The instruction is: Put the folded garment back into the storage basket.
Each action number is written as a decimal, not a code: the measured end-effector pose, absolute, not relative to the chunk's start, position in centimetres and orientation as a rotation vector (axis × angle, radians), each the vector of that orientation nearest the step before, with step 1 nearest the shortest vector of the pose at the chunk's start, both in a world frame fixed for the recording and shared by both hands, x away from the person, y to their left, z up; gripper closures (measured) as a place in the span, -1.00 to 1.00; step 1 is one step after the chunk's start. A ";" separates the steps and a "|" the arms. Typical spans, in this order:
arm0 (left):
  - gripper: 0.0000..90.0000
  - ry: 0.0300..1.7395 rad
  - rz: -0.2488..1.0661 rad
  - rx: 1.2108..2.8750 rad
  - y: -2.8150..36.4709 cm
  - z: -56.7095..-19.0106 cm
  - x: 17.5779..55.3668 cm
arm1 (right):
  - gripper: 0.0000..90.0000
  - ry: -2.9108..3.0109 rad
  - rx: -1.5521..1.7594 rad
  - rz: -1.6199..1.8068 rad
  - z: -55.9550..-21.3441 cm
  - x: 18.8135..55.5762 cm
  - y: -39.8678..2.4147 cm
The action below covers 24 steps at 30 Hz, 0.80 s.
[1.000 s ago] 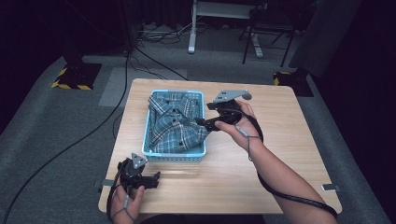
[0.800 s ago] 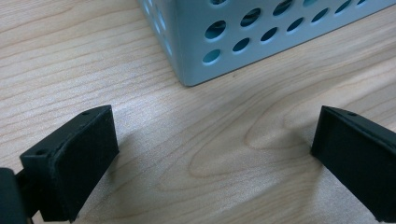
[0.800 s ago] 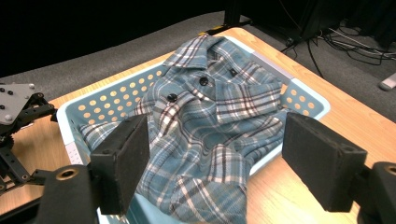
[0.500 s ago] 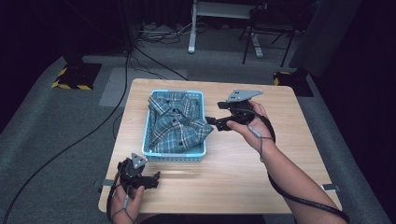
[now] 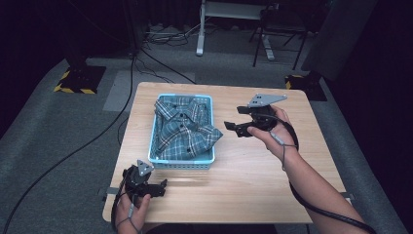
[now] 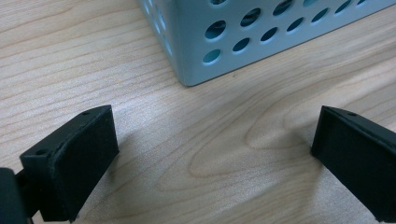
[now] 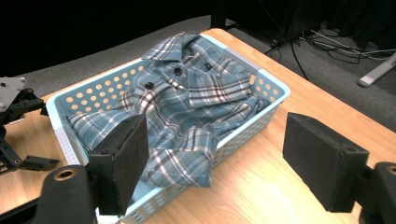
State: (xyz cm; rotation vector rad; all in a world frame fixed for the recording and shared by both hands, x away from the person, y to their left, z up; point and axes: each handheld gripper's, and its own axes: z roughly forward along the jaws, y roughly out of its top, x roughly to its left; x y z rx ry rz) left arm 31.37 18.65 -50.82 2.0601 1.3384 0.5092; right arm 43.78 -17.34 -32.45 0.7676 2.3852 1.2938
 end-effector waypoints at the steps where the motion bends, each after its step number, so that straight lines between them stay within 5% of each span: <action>1: -1.00 1.338 0.509 2.060 18.6 -50.8 31.4 | -0.49 2.383 0.769 1.292 -32.4 43.8 -17.5; 24: -0.99 1.338 0.509 2.060 18.7 -50.8 31.4 | -0.52 2.330 0.818 1.285 -31.8 42.9 -21.5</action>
